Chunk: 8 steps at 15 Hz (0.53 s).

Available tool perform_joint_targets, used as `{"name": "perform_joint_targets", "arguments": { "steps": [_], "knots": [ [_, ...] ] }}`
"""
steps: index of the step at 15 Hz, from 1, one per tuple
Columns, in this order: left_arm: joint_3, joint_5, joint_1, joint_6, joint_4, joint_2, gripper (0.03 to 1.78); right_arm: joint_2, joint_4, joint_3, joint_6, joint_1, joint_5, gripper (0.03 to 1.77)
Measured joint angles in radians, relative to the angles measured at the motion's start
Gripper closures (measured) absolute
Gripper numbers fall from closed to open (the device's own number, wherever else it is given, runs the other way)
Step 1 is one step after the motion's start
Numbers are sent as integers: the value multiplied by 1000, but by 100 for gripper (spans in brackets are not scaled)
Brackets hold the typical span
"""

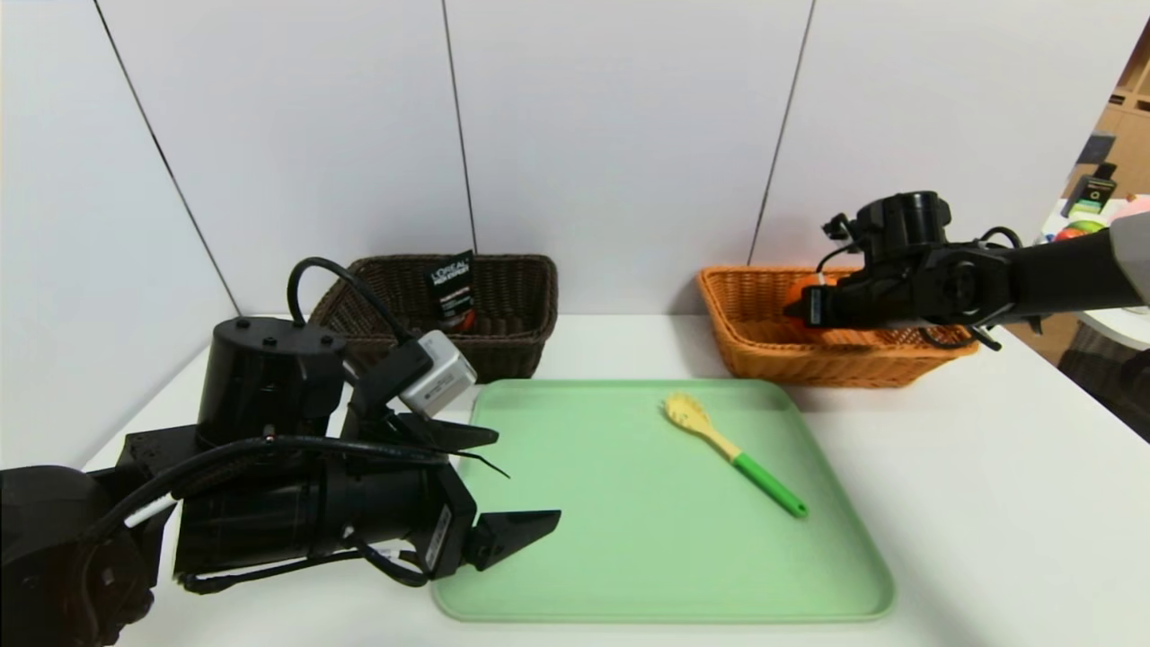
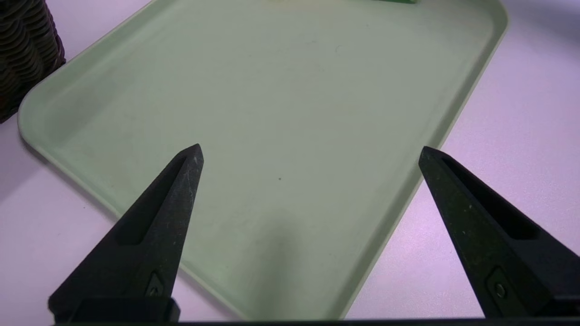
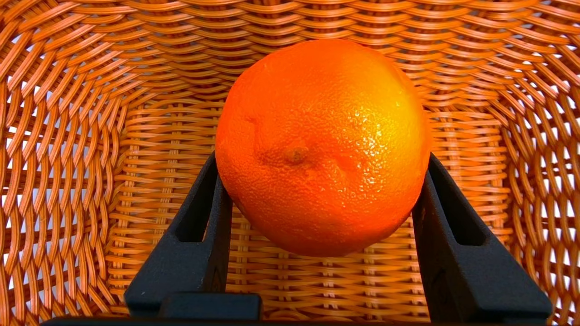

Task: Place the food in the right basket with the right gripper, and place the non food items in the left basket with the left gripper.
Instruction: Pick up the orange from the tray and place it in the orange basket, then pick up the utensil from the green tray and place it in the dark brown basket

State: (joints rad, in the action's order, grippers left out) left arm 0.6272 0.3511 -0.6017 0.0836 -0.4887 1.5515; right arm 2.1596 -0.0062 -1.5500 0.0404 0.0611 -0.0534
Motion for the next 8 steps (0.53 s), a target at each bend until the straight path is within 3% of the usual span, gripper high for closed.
{"name": "perform_joint_targets", "arguments": {
  "steps": [3, 8],
  "knots": [
    [1, -1, 0, 0, 0, 1, 12, 7, -4, -3, -1, -4, 0, 46],
    [6, -1, 0, 1, -1, 0, 12, 2, 3, -12, -3, -11, 0, 29]
  ]
}}
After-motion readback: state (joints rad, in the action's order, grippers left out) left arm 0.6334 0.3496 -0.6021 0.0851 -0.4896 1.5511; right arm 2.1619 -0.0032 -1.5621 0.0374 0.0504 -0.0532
